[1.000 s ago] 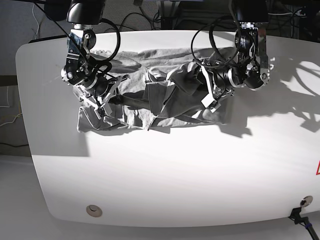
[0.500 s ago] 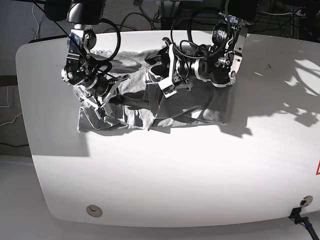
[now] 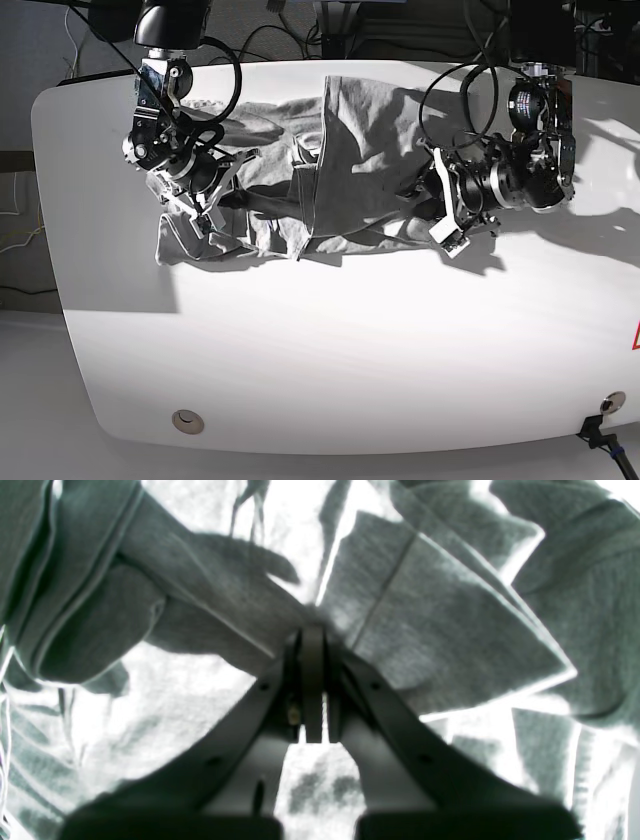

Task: Fold the T-shirt properly
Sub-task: 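Lift the strip end with the left gripper and fold it toward the right gripper, then release with the right gripper and regrasp the shirt's other end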

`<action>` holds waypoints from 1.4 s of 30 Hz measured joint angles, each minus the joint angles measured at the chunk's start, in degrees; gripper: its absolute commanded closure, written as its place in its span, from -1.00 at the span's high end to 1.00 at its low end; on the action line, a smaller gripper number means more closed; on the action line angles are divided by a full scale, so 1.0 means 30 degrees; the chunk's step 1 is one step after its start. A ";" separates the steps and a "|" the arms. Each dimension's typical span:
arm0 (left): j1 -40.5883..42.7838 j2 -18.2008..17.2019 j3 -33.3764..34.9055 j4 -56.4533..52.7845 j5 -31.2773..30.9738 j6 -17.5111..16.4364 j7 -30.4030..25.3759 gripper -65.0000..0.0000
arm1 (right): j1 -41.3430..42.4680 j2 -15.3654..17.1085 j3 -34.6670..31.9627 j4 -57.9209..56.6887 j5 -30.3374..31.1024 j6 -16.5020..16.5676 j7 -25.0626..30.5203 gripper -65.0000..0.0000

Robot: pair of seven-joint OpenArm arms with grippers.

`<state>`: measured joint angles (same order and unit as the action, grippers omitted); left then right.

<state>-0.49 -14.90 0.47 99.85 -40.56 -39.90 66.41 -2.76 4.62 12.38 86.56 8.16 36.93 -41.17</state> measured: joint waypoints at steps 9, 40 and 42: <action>0.1122 -0.0095 -0.0619 -0.0874 0.2739 -0.0015 0.0000 -0.32 | 0.0007 -0.0007 -0.0029 0.0153 -0.0015 -0.0015 -0.0087 -1.00; 0.1158 -0.0816 -0.2229 -0.5807 0.2798 -0.0291 -0.4233 -0.32 | 0.0984 0.2900 0.9639 -0.2783 0.9187 0.0058 -0.4903 0.59; 0.1129 -0.0874 -0.2237 -0.5807 0.2820 -0.0291 -0.4226 -0.32 | 0.0619 0.2645 0.9180 -0.2703 0.9821 -0.0007 -0.4736 0.59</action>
<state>2.90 -17.52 -6.24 82.43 -32.10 -40.77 53.74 -0.91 12.56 39.92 78.46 37.63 36.91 -55.37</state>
